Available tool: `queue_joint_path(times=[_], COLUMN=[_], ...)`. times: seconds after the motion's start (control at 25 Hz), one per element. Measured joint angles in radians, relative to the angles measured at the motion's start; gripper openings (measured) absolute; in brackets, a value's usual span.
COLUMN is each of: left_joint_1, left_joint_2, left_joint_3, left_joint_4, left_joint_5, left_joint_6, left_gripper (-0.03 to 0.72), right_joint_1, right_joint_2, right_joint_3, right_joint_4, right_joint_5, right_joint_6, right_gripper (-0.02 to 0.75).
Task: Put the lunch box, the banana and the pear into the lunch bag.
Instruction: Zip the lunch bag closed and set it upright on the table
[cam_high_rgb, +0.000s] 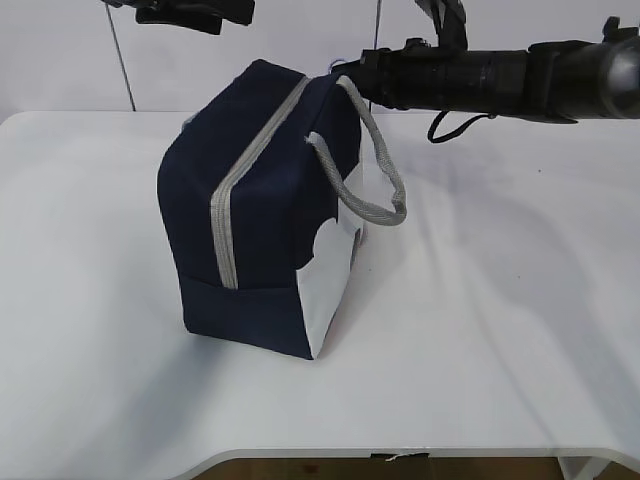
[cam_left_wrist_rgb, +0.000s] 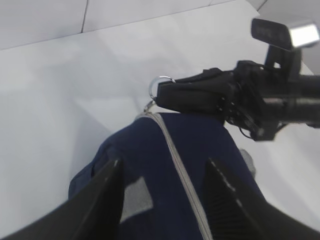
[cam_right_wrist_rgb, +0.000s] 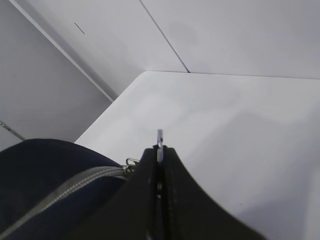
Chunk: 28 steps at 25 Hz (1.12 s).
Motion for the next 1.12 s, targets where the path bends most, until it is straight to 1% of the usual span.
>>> queue_joint_path(times=[0.16, 0.32, 0.64, 1.0, 1.12], left_joint_1=[0.000, 0.000, -0.002, -0.043, -0.043], left_joint_2=[0.072, 0.111, 0.177, 0.195, 0.214], left_joint_3=[-0.071, -0.097, -0.097, -0.099, -0.099], left_joint_4=[0.000, 0.000, -0.026, -0.040, -0.040], left_joint_5=[0.012, 0.016, 0.014, -0.046, -0.057], left_joint_6=[-0.047, -0.060, -0.069, -0.069, -0.069], left_gripper=[0.393, 0.393, 0.393, 0.392, 0.362], right_joint_1=[0.000, -0.001, -0.001, -0.002, -0.002], right_joint_2=[0.000, 0.000, 0.000, 0.000, 0.000], right_joint_3=[0.000, 0.000, 0.000, 0.000, 0.000], right_joint_4=[0.000, 0.000, 0.000, 0.000, 0.000], right_joint_5=[0.001, 0.004, 0.004, 0.004, 0.004], right_joint_6=[0.000, 0.000, 0.000, 0.000, 0.000], right_gripper=[0.006, 0.006, 0.006, 0.006, 0.006])
